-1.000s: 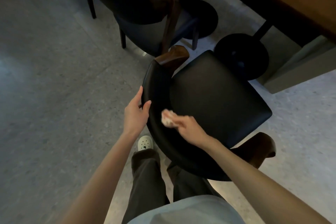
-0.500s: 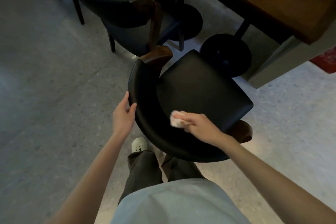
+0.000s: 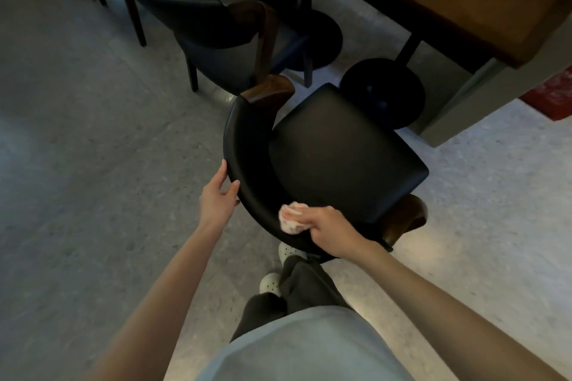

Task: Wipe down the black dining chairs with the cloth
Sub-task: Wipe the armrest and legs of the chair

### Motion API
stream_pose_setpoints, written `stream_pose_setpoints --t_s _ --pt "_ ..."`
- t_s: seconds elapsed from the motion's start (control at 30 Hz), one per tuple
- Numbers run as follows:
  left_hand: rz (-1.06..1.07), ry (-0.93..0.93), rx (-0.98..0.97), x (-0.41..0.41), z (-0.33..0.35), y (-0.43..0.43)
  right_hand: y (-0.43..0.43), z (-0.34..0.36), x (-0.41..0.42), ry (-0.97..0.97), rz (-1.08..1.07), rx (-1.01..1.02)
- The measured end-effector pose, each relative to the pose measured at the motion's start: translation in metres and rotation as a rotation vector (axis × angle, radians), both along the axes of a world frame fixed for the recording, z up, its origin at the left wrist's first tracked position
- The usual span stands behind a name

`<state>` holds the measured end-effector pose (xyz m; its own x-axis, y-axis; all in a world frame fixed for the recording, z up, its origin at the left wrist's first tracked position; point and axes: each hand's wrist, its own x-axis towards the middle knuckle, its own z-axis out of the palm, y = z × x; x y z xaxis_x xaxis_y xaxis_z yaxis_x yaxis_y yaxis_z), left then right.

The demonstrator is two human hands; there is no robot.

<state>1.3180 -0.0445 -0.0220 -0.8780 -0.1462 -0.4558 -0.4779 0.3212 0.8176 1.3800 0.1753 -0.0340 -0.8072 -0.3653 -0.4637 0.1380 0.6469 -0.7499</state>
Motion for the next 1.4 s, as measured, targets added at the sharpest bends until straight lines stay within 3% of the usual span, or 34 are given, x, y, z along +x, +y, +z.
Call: stream_pose_setpoints --t_s 0.13,0.23,0.47,0.67,0.83,0.93,1.03,1.17,1.3,1.4 --pt "-0.158 -0.027 -0.173 0.011 0.002 0.014 0.068 0.011 0.048 -0.015 -0.024 0.289" --pt "-0.278 -0.008 -0.292 0.034 0.007 0.036 0.092 0.011 0.063 -0.042 -0.191 0.407" --pt "-0.641 0.129 -0.703 0.072 -0.003 0.053 -0.015 0.016 0.067 0.253 -0.152 0.317" --pt "-0.725 0.232 -0.81 0.08 -0.003 0.043 0.027 0.014 0.078 0.289 -0.06 0.463" --pt "-0.665 0.24 -0.721 0.087 -0.001 0.05 0.112 0.021 0.069 0.168 0.029 0.704" --pt "-0.562 0.195 -0.653 0.092 -0.002 0.056 0.108 0.011 0.058 0.149 0.034 0.595" --pt "-0.498 0.151 -0.656 0.093 -0.002 0.063 0.075 -0.005 0.041 0.093 0.082 0.327" --pt "-0.422 0.118 -0.665 0.094 -0.003 0.073 0.028 -0.018 0.006 -0.047 -0.025 0.019" --pt "-0.383 0.137 -0.728 0.094 0.0 0.083 0.011 -0.024 -0.008 -0.075 -0.037 -0.027" --pt "-0.37 0.135 -0.833 0.093 0.001 0.093 0.047 -0.029 -0.002 -0.124 0.113 0.043"
